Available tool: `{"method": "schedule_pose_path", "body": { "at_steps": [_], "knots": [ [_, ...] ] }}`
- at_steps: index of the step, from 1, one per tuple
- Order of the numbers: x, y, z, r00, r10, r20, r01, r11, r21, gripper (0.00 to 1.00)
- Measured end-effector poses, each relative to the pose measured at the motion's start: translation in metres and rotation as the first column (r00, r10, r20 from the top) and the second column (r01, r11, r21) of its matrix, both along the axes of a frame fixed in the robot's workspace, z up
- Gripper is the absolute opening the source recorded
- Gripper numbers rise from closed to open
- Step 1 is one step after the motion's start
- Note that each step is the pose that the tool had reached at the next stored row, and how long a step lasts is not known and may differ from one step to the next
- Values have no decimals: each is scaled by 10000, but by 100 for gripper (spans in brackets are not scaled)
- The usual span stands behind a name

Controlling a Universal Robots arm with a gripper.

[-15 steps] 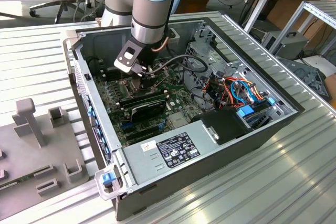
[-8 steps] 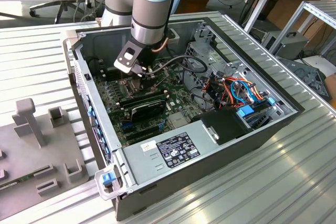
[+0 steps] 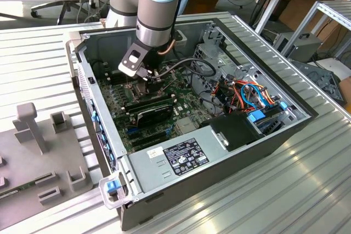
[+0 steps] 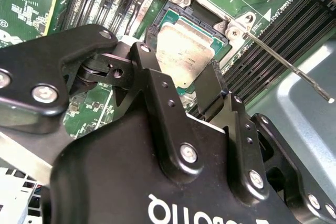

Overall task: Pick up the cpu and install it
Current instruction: 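Place the cpu into insertion slot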

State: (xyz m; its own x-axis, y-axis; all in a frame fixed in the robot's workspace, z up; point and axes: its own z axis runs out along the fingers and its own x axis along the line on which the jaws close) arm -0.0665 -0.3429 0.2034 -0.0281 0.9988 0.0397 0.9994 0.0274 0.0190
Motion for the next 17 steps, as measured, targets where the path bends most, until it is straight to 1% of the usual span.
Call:
{"method": "schedule_pose_path", "body": {
  "at_steps": [10,17],
  "knots": [
    [-2,6,-14,10000,-2,0,2,10000,42,53],
    [-2,7,-18,10000,-2,0,2,10000,48,53]
  ]
}}
